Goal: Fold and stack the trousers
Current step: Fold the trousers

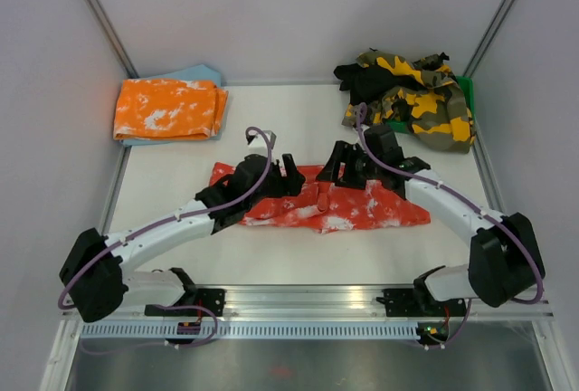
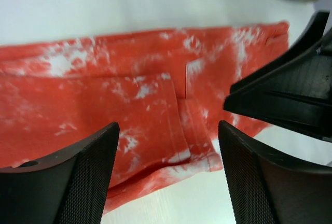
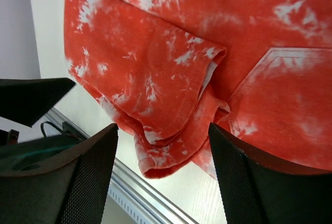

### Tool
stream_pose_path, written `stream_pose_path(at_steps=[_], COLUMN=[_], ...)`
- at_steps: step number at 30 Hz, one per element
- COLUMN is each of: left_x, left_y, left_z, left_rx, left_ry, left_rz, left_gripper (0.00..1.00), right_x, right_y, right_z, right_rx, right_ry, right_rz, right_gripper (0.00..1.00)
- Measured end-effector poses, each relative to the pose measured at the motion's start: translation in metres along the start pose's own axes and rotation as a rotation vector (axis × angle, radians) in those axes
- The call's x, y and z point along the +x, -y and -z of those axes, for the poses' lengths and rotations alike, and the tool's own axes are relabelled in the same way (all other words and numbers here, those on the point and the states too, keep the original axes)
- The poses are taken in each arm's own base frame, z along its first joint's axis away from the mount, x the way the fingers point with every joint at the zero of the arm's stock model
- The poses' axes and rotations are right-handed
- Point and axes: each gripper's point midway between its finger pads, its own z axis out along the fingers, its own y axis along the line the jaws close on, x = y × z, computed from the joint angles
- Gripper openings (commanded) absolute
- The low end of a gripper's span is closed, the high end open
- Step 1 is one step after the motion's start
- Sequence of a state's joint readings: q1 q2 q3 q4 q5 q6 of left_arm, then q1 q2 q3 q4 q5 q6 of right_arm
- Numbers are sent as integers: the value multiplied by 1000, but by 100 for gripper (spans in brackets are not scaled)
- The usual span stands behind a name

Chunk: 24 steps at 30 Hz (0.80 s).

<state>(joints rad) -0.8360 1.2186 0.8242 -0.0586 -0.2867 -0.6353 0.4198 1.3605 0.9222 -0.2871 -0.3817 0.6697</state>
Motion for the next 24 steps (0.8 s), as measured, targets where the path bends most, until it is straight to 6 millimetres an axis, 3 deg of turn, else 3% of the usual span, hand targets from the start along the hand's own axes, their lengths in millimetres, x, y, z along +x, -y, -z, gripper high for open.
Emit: stream_pose_path(at_steps=[3,4,7,11,17,21,24], left_x=[31,41,67,93,133,172,191], left_y=[-3,-4,-6,4,27,18,10], left_z=[-10,-10,-8,-1,0,-10,-12], left_rx=[5,15,54,121,202,171,145], left_ry=[-101,-133,-199,-262,-350,-448,-498], left_rz=[-2,0,-1,-41,-113,-145,-161], left_gripper=[65,53,42,39,37,32,32], right_x=[18,22,37,50,50,50,49], right_y=[1,7,32,56,61,62,59], right_z=[-21,-27,-41,-56,-71,-74,-76], right_rx=[19,36,102,165,161,158,150], right_ry=[-47,-56,-87,-124,-121,-119,-114], right_rz=[1,-6,-41,-70,-81,-82,-80], right_gripper=[78,78,78,77,74,66,60])
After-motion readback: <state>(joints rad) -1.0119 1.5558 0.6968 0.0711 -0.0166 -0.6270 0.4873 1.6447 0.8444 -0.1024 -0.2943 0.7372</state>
